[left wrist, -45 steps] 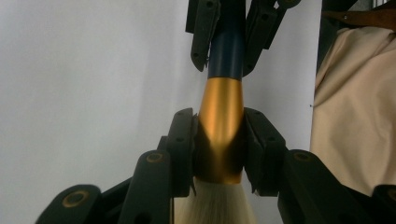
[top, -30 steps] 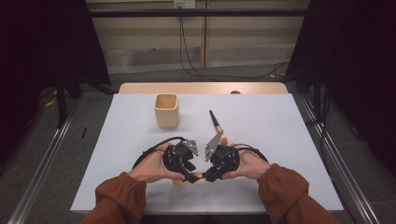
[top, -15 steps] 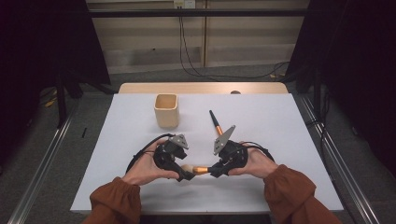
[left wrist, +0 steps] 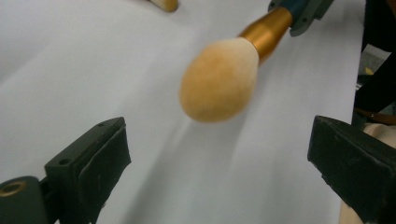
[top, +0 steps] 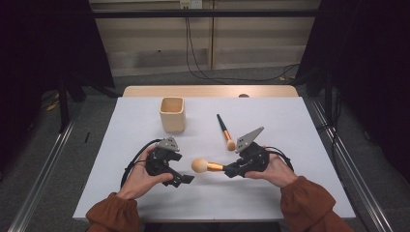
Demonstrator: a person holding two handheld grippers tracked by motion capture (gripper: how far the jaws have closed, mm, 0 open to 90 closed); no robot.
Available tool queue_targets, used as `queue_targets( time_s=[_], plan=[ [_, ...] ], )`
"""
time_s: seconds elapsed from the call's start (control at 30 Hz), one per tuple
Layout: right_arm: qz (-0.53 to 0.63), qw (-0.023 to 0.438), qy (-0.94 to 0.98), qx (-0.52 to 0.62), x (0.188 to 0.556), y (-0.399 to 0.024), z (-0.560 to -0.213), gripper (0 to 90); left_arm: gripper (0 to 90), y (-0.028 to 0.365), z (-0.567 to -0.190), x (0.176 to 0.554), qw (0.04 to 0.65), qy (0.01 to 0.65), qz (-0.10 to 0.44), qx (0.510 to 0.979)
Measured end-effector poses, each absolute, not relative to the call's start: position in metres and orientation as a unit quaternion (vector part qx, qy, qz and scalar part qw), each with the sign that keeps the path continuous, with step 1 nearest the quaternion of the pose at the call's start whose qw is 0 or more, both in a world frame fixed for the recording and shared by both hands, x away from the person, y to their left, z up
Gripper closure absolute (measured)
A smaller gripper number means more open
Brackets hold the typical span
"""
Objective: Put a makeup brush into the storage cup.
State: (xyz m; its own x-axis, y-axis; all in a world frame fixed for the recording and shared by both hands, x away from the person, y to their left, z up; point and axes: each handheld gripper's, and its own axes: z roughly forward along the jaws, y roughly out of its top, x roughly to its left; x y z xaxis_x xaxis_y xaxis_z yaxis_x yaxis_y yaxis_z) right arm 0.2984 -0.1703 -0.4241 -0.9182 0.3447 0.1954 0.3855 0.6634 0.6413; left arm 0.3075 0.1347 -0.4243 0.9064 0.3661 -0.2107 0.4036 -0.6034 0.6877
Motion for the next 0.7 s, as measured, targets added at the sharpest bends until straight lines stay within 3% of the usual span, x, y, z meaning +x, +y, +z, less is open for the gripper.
queue_targets(
  time_s=[0.7],
  plan=[
    [-0.474,-0.007,-0.831,-0.292,0.283,-0.193,-0.438,75.4,4.2,0.150,-0.436,0.290,0.432,0.263,0.027,0.862]
  ],
)
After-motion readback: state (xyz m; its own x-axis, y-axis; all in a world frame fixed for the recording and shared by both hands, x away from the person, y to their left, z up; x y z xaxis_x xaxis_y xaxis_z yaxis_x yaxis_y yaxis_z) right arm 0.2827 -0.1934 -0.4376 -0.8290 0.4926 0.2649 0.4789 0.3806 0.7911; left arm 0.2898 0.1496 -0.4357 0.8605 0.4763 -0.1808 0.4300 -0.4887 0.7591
